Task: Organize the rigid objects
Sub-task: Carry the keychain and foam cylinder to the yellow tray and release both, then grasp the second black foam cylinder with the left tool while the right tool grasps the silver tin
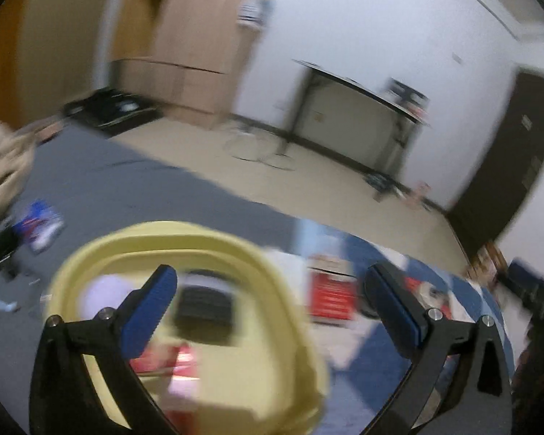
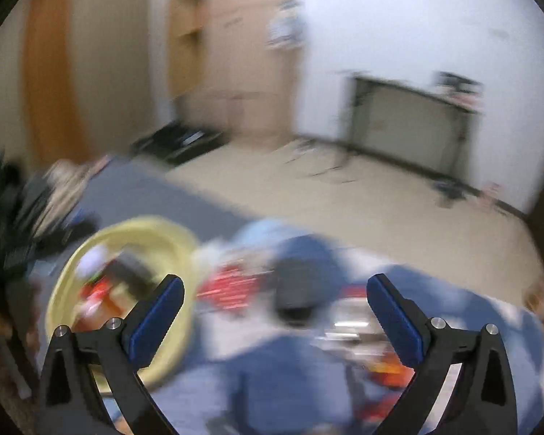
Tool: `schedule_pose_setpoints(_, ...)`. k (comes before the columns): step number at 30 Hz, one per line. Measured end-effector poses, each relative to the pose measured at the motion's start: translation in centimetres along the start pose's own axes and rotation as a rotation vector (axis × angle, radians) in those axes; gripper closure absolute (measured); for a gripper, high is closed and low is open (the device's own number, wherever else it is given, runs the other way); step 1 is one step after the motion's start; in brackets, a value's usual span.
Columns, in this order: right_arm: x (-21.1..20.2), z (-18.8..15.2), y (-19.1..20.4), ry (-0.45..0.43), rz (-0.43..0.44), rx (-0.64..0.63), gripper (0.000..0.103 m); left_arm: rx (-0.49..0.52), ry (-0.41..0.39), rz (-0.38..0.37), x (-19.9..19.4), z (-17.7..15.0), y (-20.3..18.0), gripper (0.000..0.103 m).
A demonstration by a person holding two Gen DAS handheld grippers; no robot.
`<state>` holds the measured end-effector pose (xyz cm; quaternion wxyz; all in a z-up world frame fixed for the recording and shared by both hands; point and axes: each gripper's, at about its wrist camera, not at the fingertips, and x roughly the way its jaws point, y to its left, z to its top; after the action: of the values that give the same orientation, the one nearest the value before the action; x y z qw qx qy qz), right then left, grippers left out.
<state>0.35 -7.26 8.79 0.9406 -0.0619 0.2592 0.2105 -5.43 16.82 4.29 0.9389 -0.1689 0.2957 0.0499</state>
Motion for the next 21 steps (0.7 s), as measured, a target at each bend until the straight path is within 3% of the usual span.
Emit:
schedule_pose_setpoints(3,-1.9,-0.4,-6.6,-0.036,-0.07,0.147,0.0,0.061,0.068,-0.059,3.3,-0.8,-3.9,0.0)
schedule_pose_setpoints(7,0.2,-1.7,-10.1,0.066,-0.114,0.19,0.0,0.051,0.075,-0.132,7.1,-2.2,-7.4,0.0)
schedule_pose_setpoints(9,2.3,-2.2,-10.1,0.132,-0.096,0.159,0.0,-0.008,0.082,-0.196,8.8,-3.0,-8.0,0.0)
schedule_pose_setpoints(13,7.2,-3.2,-9.6,0.239,-0.005,0.087,0.0,0.027,0.065,-0.137,9.7,-3.6,-9.2,0.0)
schedule_pose_setpoints(18,11.0,-3.2,-7.2,0.212,0.097,-0.002,0.001,0.027,0.048,-0.116,10.0,-3.8,-9.0,0.0)
schedule_pose_setpoints(21,12.8,-3.9,-4.7,0.201,0.085,-0.109,0.004,0.048,0.07,-0.103,10.2,-3.9,-9.0,0.0)
